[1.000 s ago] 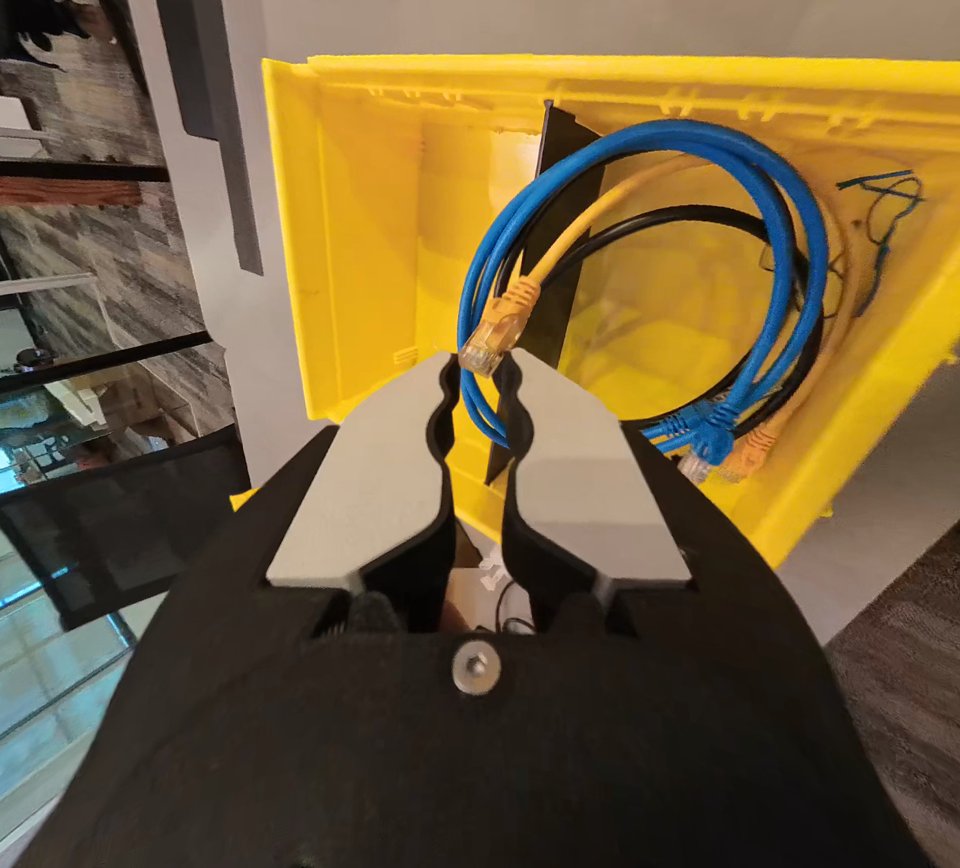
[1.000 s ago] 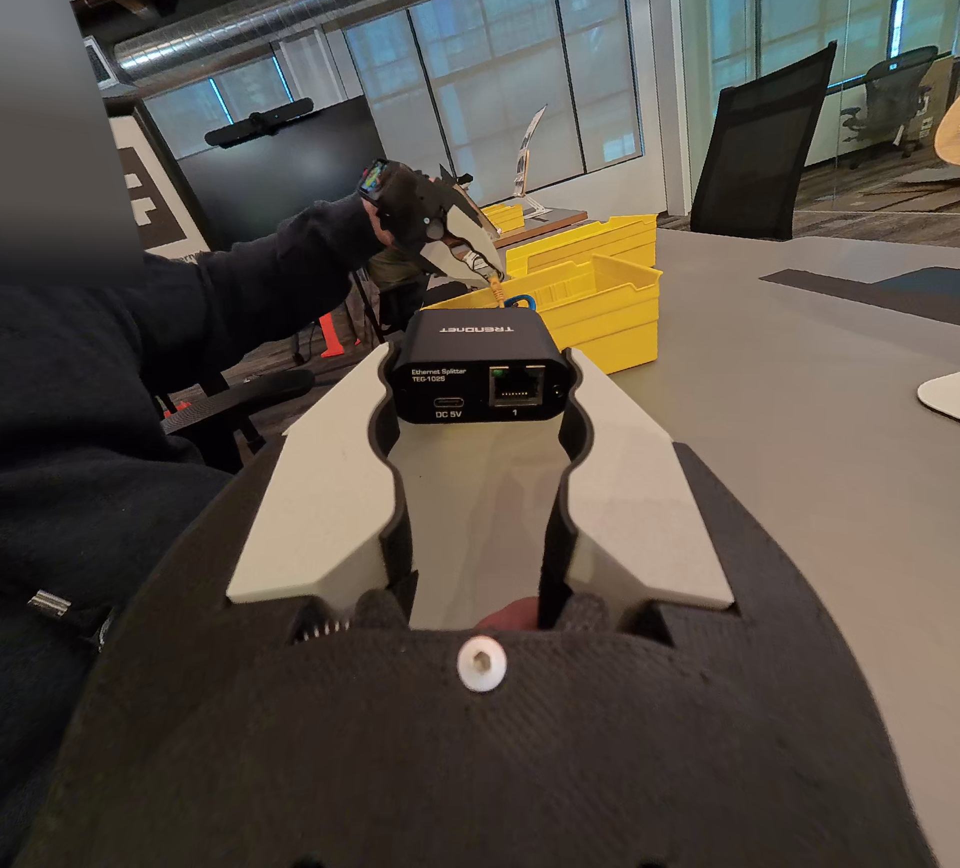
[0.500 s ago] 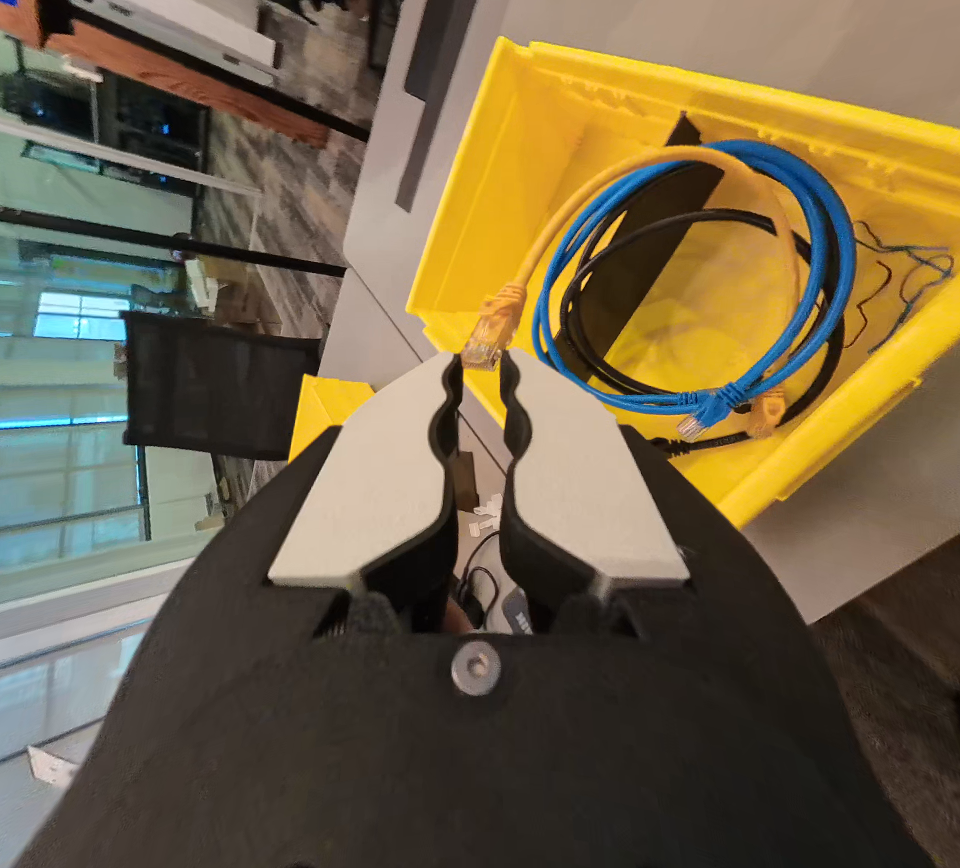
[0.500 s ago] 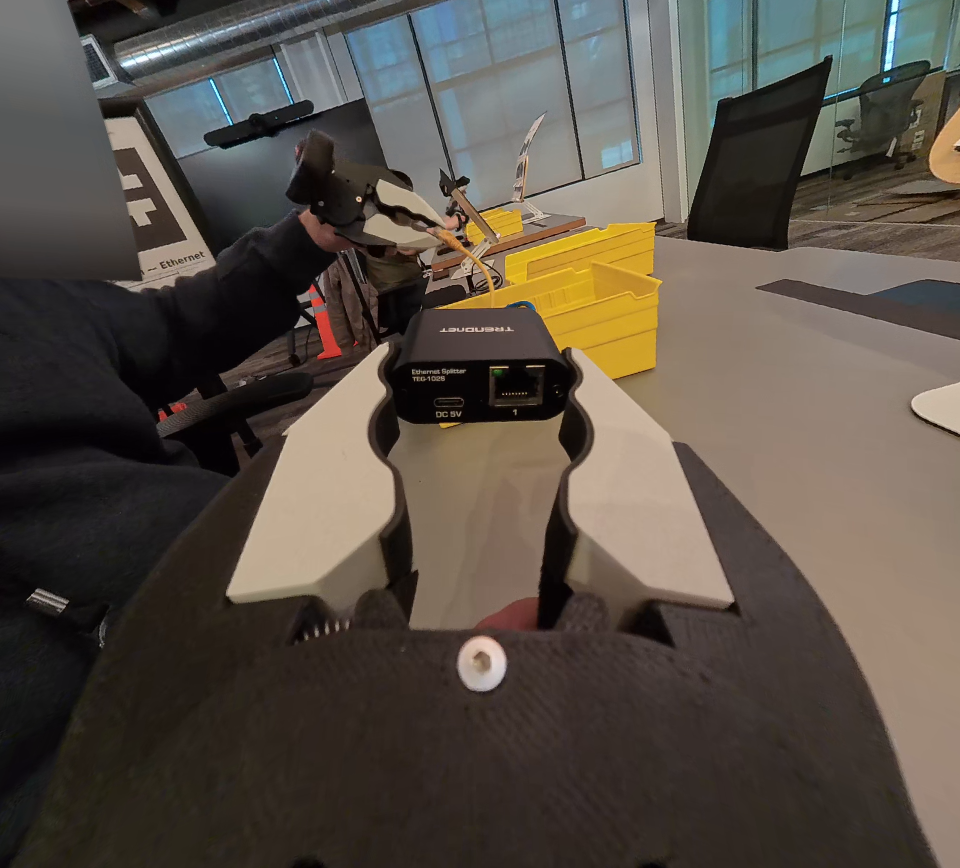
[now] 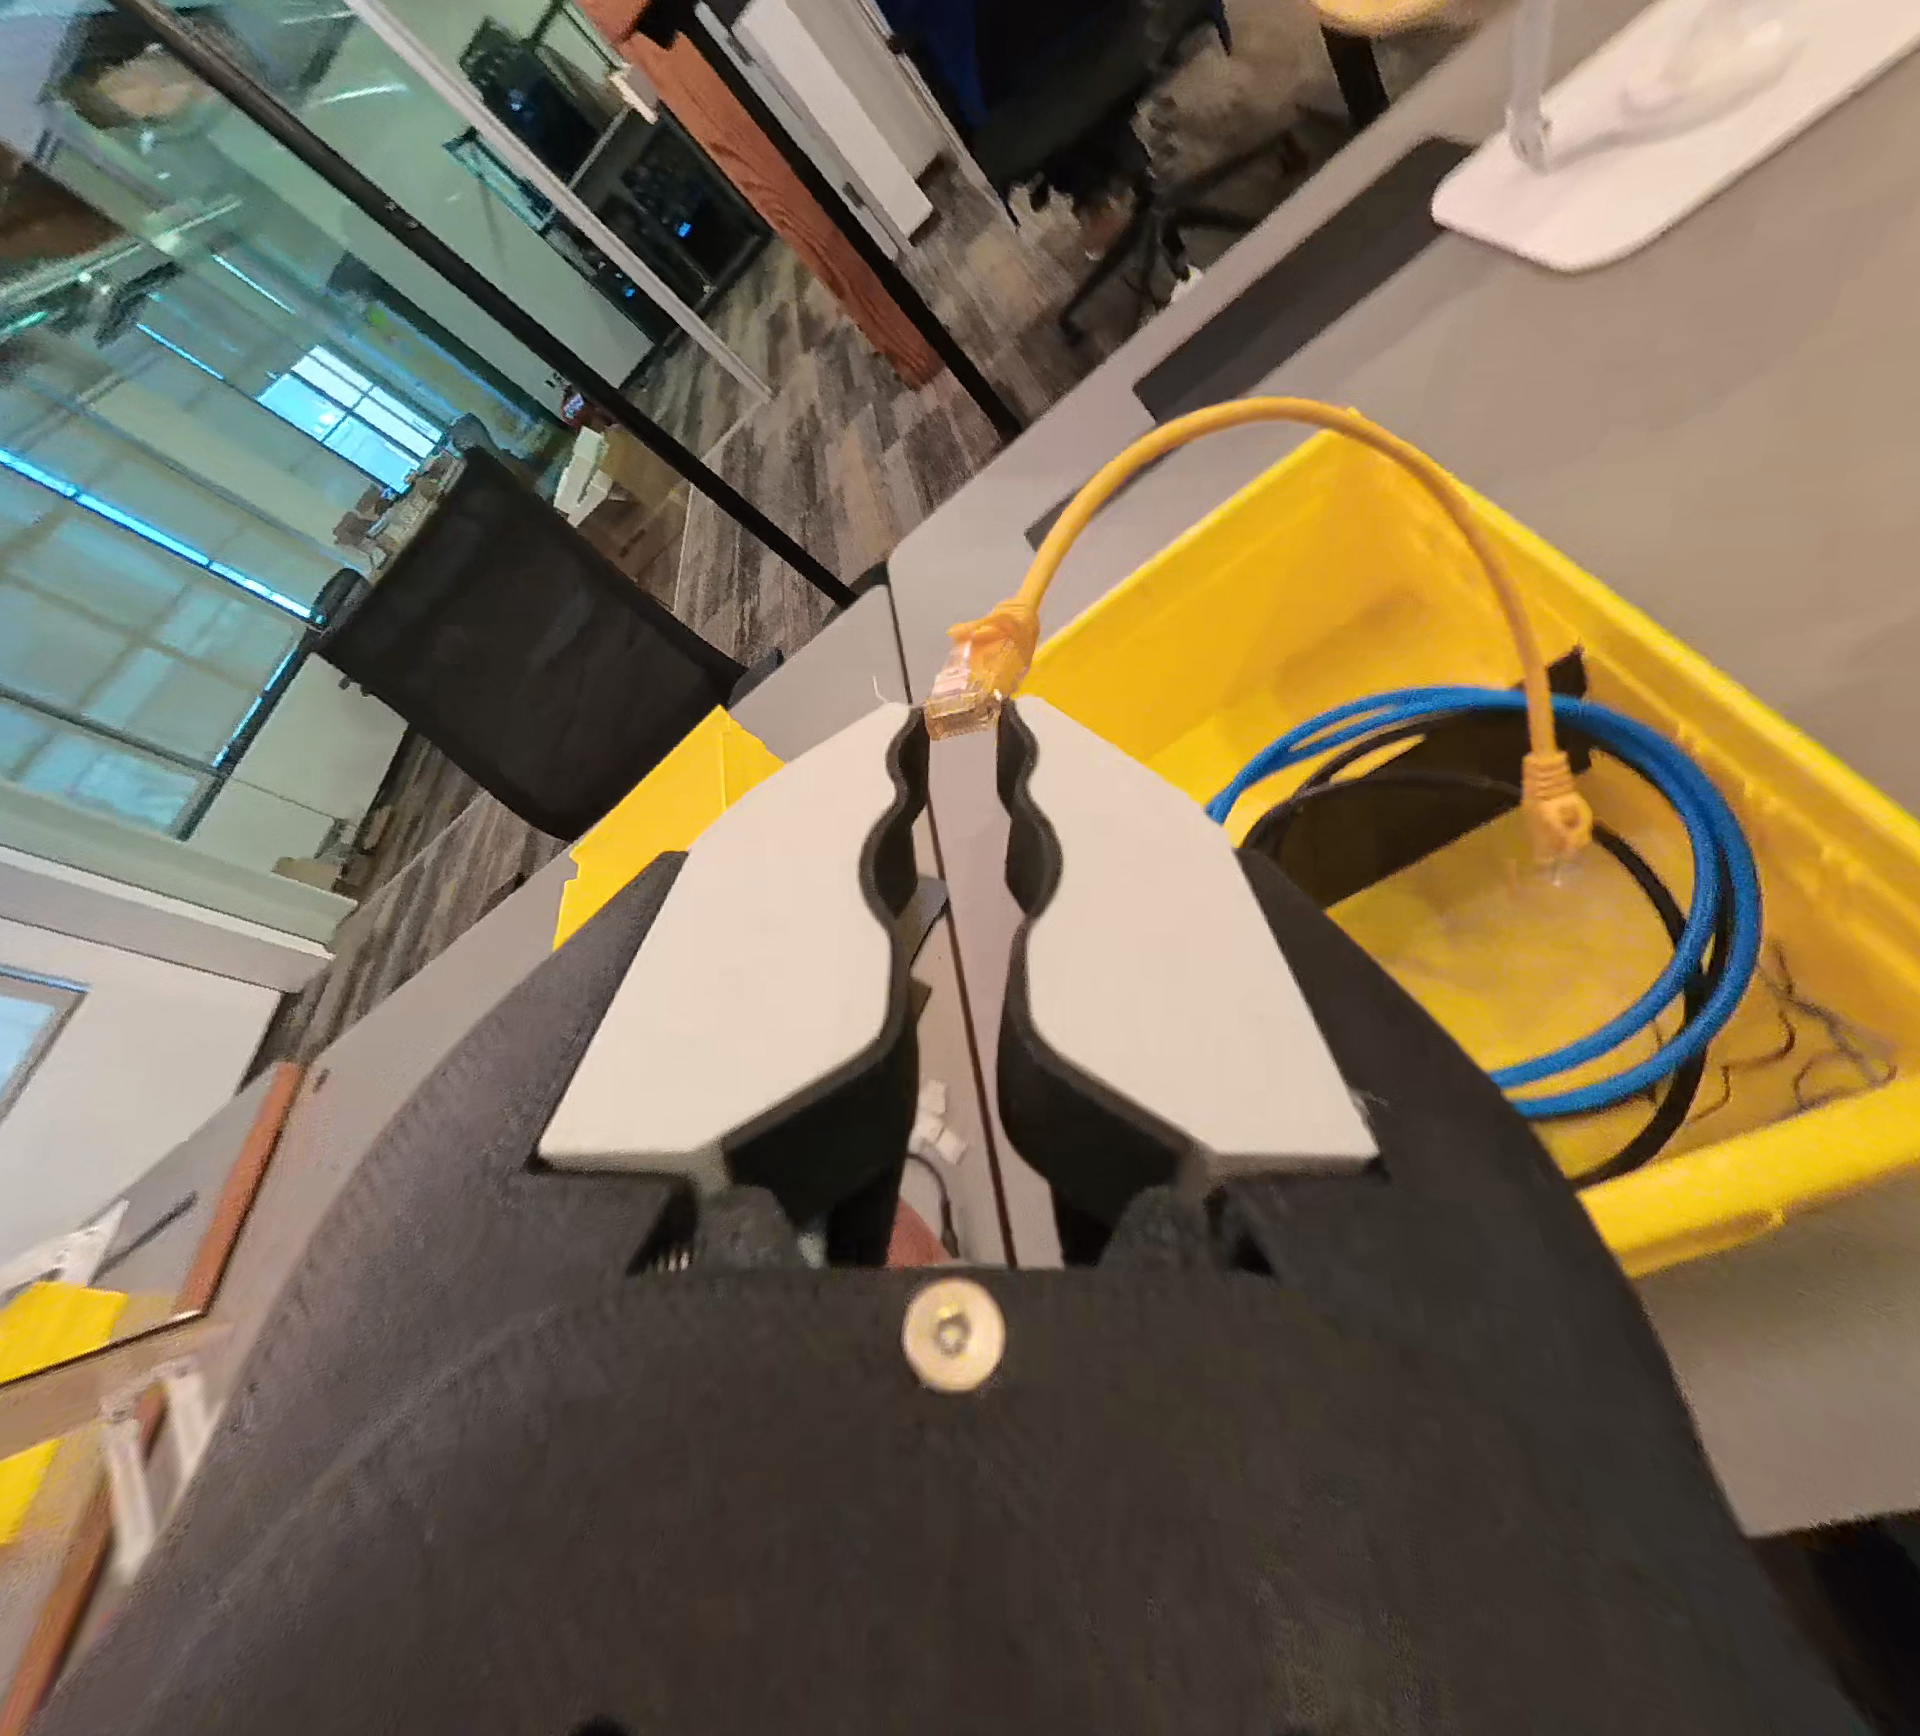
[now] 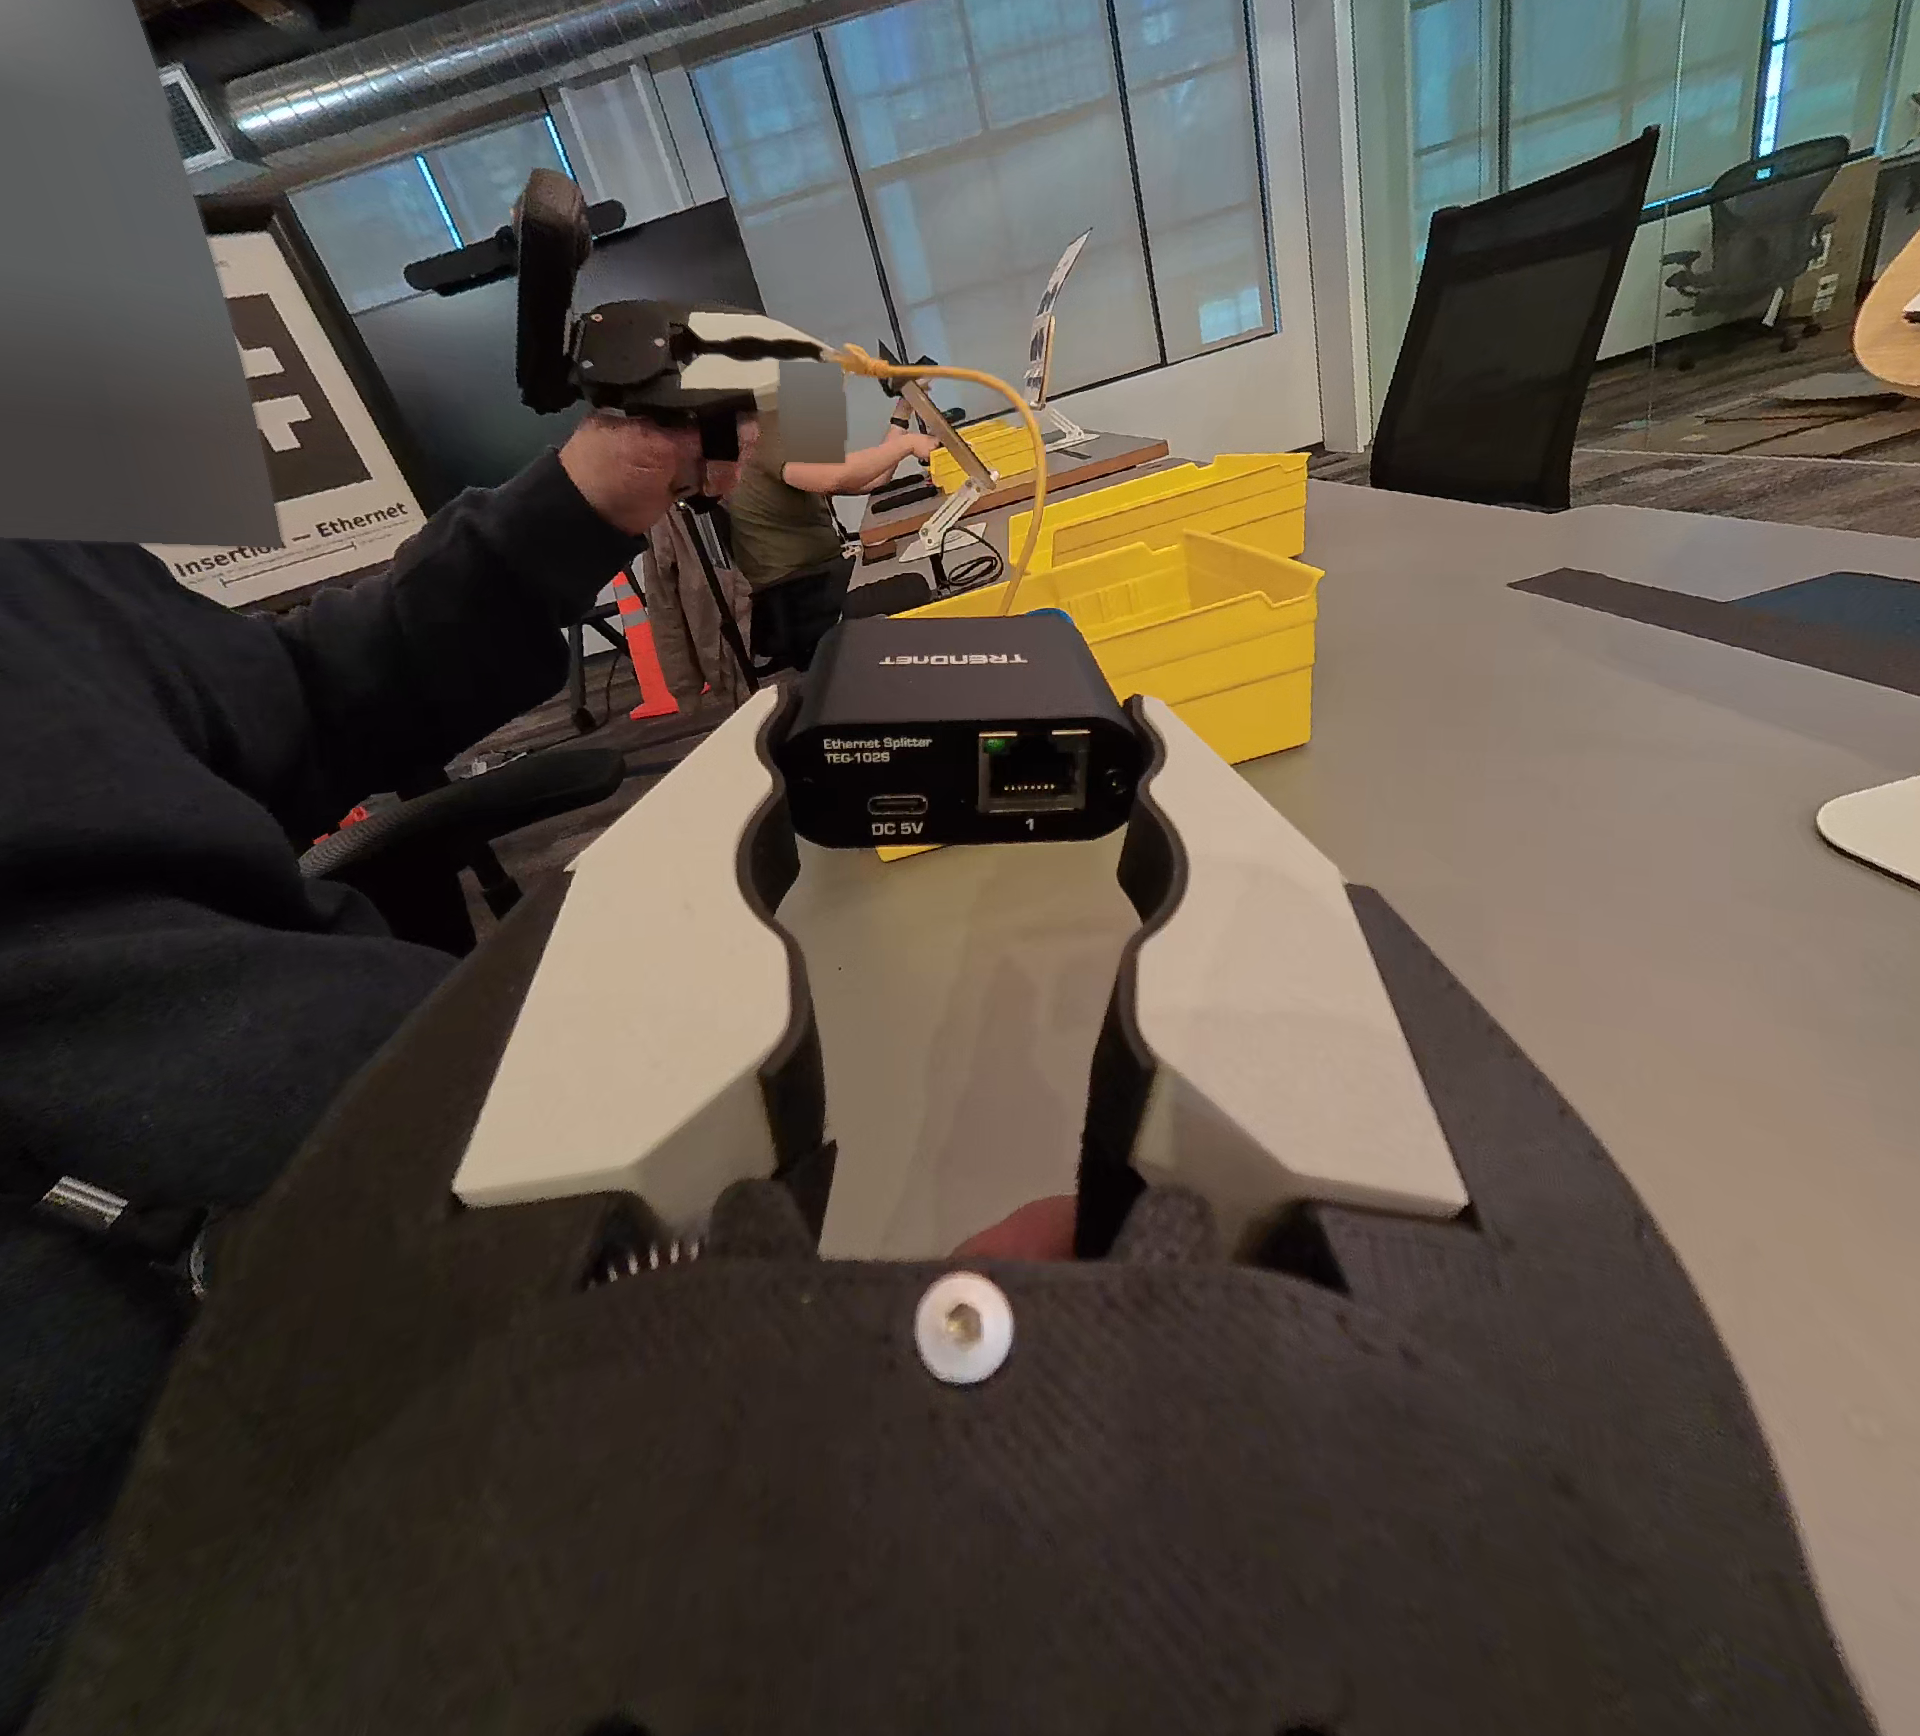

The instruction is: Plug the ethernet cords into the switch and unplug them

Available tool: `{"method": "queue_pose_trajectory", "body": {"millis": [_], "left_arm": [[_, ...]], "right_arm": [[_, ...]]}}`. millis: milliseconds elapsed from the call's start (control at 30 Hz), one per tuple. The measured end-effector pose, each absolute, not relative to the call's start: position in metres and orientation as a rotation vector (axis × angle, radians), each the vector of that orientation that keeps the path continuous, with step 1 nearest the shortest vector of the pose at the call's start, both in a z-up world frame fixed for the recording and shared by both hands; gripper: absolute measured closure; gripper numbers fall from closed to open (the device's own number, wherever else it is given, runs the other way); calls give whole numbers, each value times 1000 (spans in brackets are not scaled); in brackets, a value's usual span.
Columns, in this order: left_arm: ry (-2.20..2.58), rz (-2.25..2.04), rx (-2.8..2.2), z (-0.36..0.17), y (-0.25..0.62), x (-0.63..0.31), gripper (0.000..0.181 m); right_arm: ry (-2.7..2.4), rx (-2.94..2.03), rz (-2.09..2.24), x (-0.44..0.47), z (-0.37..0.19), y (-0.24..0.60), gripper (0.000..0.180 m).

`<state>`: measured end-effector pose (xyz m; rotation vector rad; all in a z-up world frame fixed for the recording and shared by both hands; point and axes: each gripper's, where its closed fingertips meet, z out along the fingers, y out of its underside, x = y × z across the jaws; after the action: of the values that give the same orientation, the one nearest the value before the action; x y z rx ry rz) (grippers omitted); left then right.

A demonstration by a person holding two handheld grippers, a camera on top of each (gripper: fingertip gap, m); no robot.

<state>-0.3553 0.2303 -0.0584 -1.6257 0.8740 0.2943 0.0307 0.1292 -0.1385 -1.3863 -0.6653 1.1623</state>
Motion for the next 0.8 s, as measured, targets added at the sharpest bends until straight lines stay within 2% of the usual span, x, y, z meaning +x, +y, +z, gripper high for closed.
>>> {"method": "queue_pose_trajectory", "body": {"millis": [233, 400, 600, 800], "left_arm": [[816, 207, -1585, -39, 224, -337, 168], [863, 138, -1544, -30, 215, -274, 168], [990, -9, -1506, -52, 212, -166, 168], [1018, -102, -1610, -103, 216, -108, 169]], "right_arm": [[-654, -1379, 1155, 36, -137, 129, 120], [-640, -1367, 1142, 42, -132, 128, 120], [-613, -1354, 1115, 53, -127, 126, 119], [-585, -1351, 1090, 68, -127, 119, 119]]}}
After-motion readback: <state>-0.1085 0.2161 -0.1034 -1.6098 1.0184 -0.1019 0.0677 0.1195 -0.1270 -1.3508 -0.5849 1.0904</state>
